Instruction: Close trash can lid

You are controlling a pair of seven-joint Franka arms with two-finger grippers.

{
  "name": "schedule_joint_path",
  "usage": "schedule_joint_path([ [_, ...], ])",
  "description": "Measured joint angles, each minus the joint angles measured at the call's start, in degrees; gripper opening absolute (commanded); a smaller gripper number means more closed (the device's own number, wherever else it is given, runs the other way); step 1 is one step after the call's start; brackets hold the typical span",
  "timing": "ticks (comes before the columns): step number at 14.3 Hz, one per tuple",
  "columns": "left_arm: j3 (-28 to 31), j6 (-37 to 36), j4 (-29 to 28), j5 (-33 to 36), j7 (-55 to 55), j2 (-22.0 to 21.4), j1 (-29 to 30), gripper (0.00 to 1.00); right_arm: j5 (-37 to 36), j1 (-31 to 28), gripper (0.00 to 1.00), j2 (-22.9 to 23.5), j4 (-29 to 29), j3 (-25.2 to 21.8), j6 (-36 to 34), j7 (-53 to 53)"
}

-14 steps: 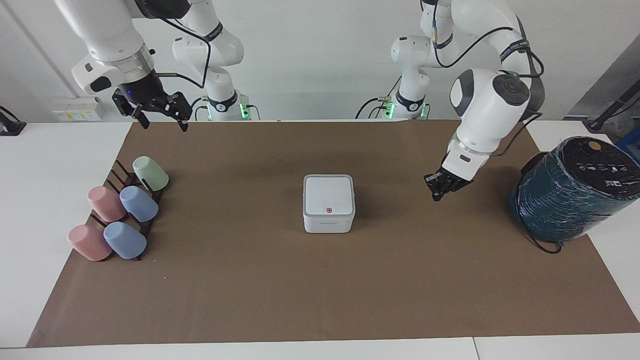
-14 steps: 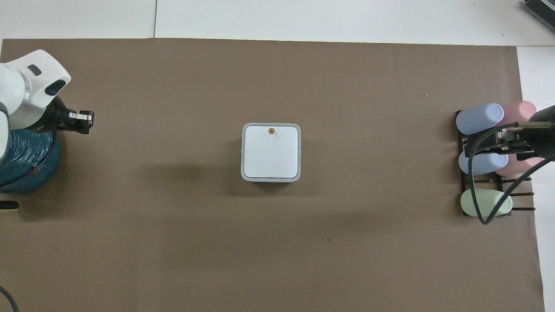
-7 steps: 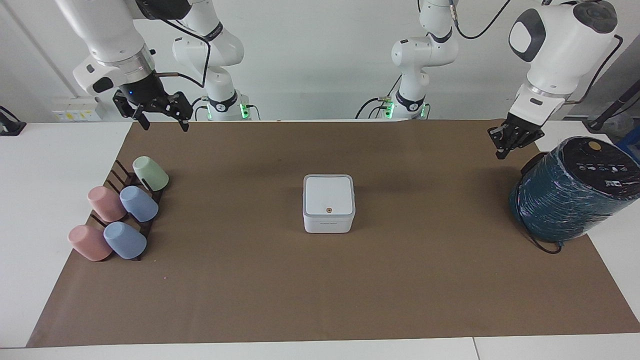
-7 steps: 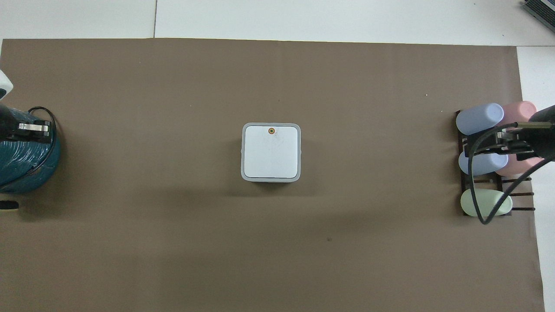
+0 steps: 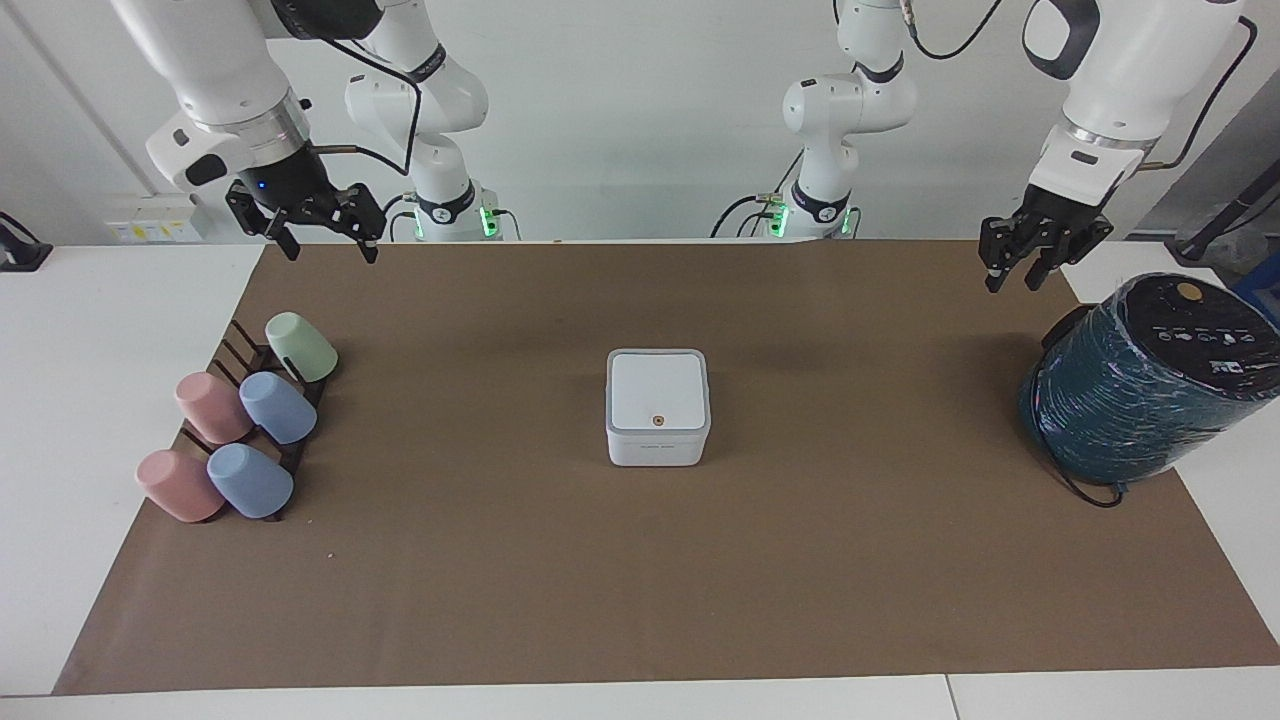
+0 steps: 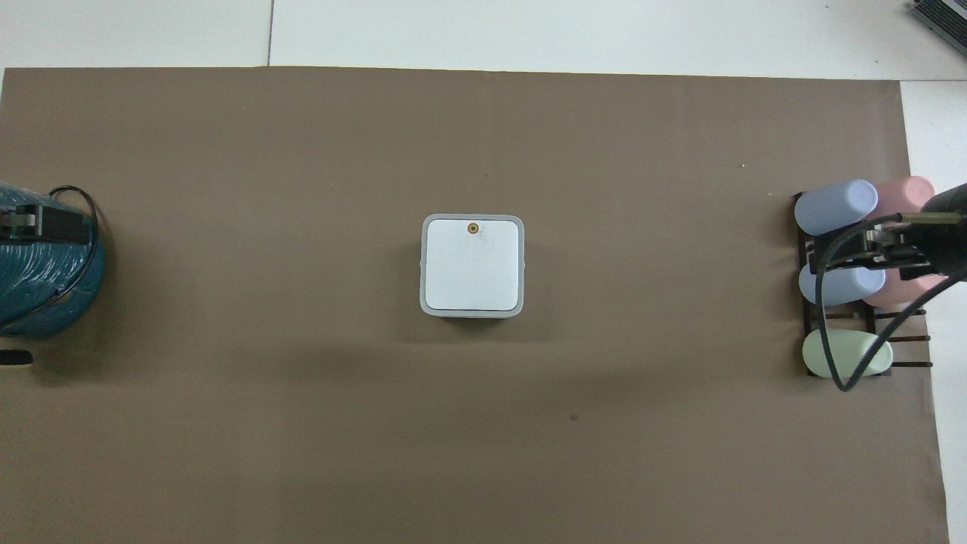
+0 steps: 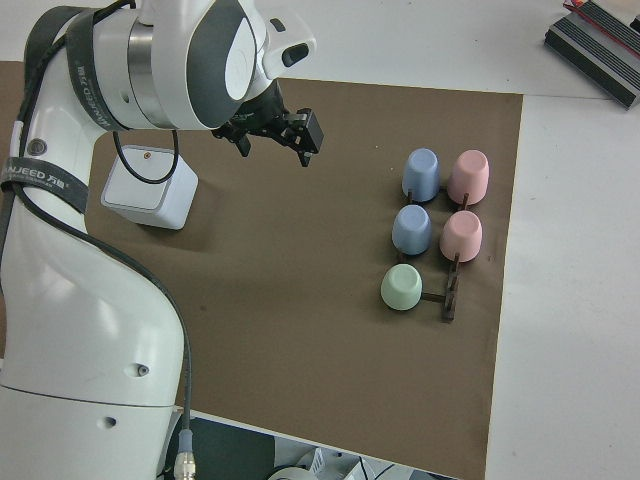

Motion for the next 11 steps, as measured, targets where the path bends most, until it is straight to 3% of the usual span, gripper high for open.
schedule_joint_path([
  [11, 0.0, 0.1, 0.4, 0.0, 1.3, 0.0, 0.0, 1.0, 0.0, 0.0, 1.0, 0.0, 0.0, 0.0, 0.0, 0.0],
])
